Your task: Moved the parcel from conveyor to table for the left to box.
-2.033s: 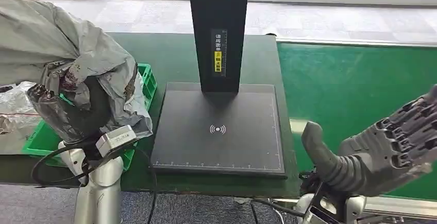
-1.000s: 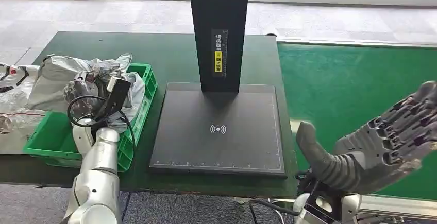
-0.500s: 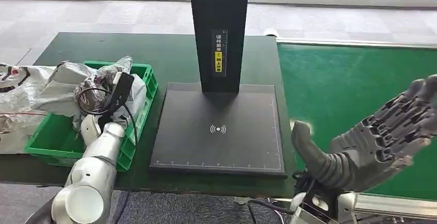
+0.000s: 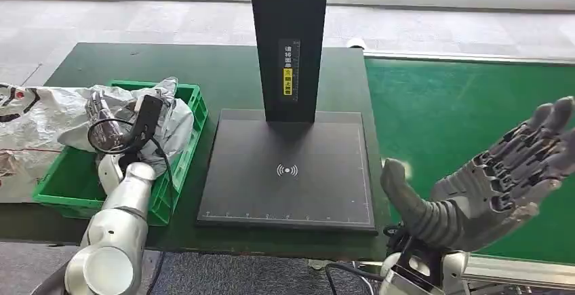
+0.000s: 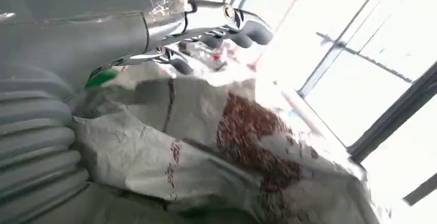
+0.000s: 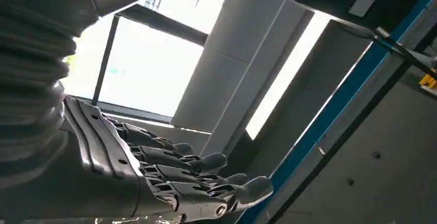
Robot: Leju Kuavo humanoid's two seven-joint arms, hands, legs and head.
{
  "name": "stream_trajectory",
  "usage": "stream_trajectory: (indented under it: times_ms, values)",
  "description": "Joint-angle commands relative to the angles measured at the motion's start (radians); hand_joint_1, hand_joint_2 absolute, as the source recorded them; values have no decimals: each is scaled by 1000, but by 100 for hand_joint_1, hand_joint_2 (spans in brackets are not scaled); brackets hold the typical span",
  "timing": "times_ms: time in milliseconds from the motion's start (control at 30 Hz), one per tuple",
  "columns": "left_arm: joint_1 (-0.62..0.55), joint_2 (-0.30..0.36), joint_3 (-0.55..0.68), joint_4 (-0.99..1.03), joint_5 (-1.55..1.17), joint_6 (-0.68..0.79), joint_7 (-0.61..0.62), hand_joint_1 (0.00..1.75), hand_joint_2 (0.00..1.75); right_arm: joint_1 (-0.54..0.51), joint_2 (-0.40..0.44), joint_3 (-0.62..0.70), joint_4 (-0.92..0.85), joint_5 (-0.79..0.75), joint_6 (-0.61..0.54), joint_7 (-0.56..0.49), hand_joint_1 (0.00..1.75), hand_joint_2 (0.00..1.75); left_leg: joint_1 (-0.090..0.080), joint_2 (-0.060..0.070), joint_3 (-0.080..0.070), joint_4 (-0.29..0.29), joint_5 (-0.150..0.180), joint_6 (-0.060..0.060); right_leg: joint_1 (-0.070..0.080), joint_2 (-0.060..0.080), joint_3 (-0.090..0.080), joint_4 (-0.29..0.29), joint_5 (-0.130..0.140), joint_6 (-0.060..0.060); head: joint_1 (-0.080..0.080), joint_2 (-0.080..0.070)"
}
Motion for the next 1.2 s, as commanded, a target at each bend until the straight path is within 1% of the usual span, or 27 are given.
stream_trajectory:
  times_ms: [33, 67, 400, 433, 533, 600, 767, 800, 867, 900, 933, 967, 1000, 1033, 1067, 1100, 1133, 1200]
  values:
    - [8, -165, 289, -302, 239, -10, -437, 0, 0, 37, 33, -27, 57, -10, -1, 2, 0, 175, 2, -1, 0, -1, 0, 1, 2, 0, 1, -3, 0, 0, 0, 0]
    - [6, -165, 262, -296, 312, -10, -478, 0, 0, 36, 33, -37, 59, -10, -1, 2, 0, 175, 1, -1, -1, 0, 0, 0, 1, 0, 0, -2, 0, 0, 0, 0]
    - [6, -165, 262, -296, 312, -10, -478, 0, 0, 36, 33, -37, 59, -10, -1, 2, 0, 175, 1, 0, -2, -2, 0, 0, 2, 1, -2, -3, 1, -1, 0, 0]
    - [11, -165, 244, -290, 326, -10, -478, 0, 0, 37, 33, -42, 58, -10, -1, 2, 0, 175, 1, 0, -3, -1, 0, 0, 2, 1, -3, -2, 0, -1, 0, 0]
    - [50, -165, 116, -330, 466, -10, -478, 0, 0, 37, 33, -75, 61, -22, -1, 2, 0, 175, 1, -2, -2, -2, 0, 0, 3, -1, -2, -3, 0, 0, 0, 0]
    - [96, -165, 1, -409, 594, -10, -478, 0, 0, 36, 33, -101, 63, -28, -1, 2, 0, 175, 1, -1, -3, -1, 0, 0, 3, -1, -2, -3, 0, 0, 0, 0]
    - [212, -165, -222, -616, 823, -10, -478, 0, 0, 28, 33, -140, 77, -50, -1, 2, 0, 175, 2, 0, -3, -1, -1, 0, 3, 1, -3, -3, 0, 0, 0, 0]
    - [236, -165, -280, -640, 867, -10, -478, 0, 0, 29, 33, -152, 73, -49, -1, 2, 0, 175, 1, 0, -4, -1, -1, 0, 2, 1, -4, -2, 0, 0, 0, 0]
    - [266, -165, -351, -668, 924, -10, -478, 0, 0, 32, 33, -147, 89, -62, -1, 2, 0, 175, 1, -2, -4, 0, -1, 0, 2, -1, -4, -2, 0, 0, 0, 0]
    - [294, -151, -417, -704, 1015, -65, -478, 0, 175, 33, 33, -134, 116, -81, -1, 2, 0, 175, 1, -3, -4, -2, 0, 1, 2, -2, -2, -3, 0, 0, 0, 0]
    - [336, -148, -469, -747, 1068, -87, -478, 0, 175, 22, 33, -128, 142, -93, -1, 2, 0, 175, 1, -1, -5, 0, -1, 0, 1, 0, -4, -1, 0, 0, 0, 0]
    - [341, -136, -480, -762, 1106, -130, -478, 0, 175, 35, 33, -110, 150, -106, -1, 2, 0, 175, 2, -2, -4, -2, -1, 1, 2, -1, -3, -3, 0, 0, 0, 0]
    - [363, -131, -502, -790, 1141, -172, -478, 0, 175, 38, 33, -96, 163, -116, -1, 2, 0, 175, 1, 1, -3, -1, -1, 0, 2, 2, -3, -2, 0, 0, 0, 0]
    - [394, -122, -540, -831, 1225, -287, -478, 0, 175, 40, 12, -65, 181, -176, -1, 2, 0, 175, 1, 0, -4, -2, -1, 1, 2, 1, -3, -3, 0, 0, 0, 0]
    - [428, -121, -563, -856, 1290, -406, -478, 0, 175, 39, -33, -26, 193, -259, -1, 2, 0, 175, 1, 3, -3, -2, -2, 0, 2, 4, -4, -3, 0, 0, 0, 0]
    - [449, -124, -581, -872, 1334, -502, -478, 0, 175, 38, -69, 11, 213, -309, 10, 2, 0, 175, 1, 4, -2, -2, -2, 0, 2, 4, -3, -4, 1, 0, 0, 0]
    - [458, -128, -585, -876, 1348, -549, -478, 0, 175, 35, -88, 25, 233, -321, 47, 2, 0, 175, 1, 2, -2, -3, -1, 0, 2, 3, -2, -5, 1, -1, 0, 0]
    - [458, -128, -585, -876, 1348, -549, -478, 0, 175, 35, -88, 25, 233, -321, 47, 2, 0, 175, 1, 1, -3, -2, -1, 0, 2, 2, -3, -3, 0, 0, 0, 0]
